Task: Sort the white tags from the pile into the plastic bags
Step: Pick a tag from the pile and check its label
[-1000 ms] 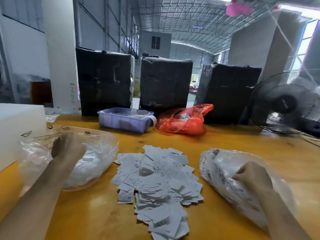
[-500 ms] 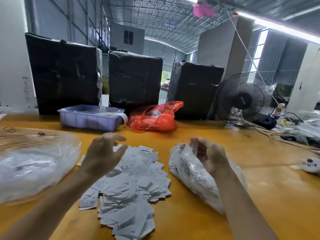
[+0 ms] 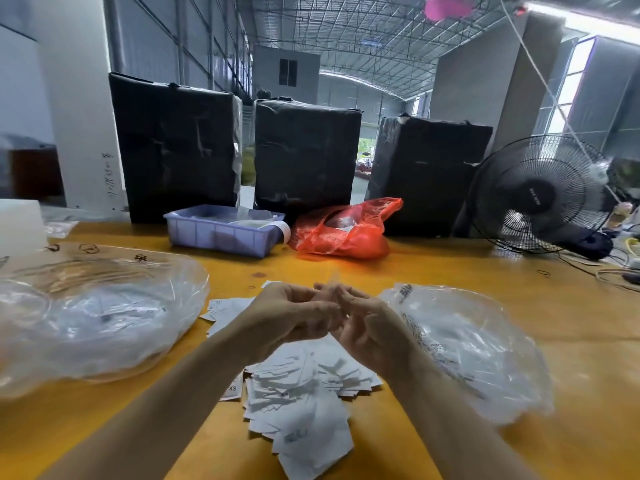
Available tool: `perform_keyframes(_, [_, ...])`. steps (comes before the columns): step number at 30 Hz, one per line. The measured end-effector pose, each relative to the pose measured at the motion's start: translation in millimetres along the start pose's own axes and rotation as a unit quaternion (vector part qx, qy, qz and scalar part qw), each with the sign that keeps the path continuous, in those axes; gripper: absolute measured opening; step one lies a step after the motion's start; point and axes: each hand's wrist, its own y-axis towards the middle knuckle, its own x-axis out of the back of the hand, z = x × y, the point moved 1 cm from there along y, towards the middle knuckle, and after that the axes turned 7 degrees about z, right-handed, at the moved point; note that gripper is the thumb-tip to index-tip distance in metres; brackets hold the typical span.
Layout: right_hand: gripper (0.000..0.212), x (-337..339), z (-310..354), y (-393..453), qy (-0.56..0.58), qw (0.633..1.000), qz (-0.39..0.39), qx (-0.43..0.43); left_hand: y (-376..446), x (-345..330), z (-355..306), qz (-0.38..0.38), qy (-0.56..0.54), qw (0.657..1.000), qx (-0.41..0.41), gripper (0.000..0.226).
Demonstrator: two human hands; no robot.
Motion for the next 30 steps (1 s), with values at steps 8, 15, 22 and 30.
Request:
perform_keyframes(8, [0.089, 1.1, -2.0, 0.4, -0.103, 0.994, -0.025, -0.039, 5.0, 5.3, 5.5, -0.209, 0.015, 0.977, -0.023, 0.02])
perform_keyframes(15, [0.013, -2.0, -8.7, 1.1, -0.146, 0.988, -0.042, -0.023, 3.3, 6.9, 6.3, -0.206, 0.041, 0.978, -0.018, 0.027])
perform_keyframes(22, [0.01, 0.5, -2.0, -0.4, -0.128, 0.988, -0.087, 0.001, 4.6, 7.1, 8.3, -0.176, -0.006, 0.984, 0.031, 0.027])
perform_keyframes(30, [0.041, -7.1, -0.7, -2.6, -0.204, 0.977, -0.059, -0.001, 0.0, 12.9, 10.2, -0.075, 0.101, 0.99, 0.066, 0.031])
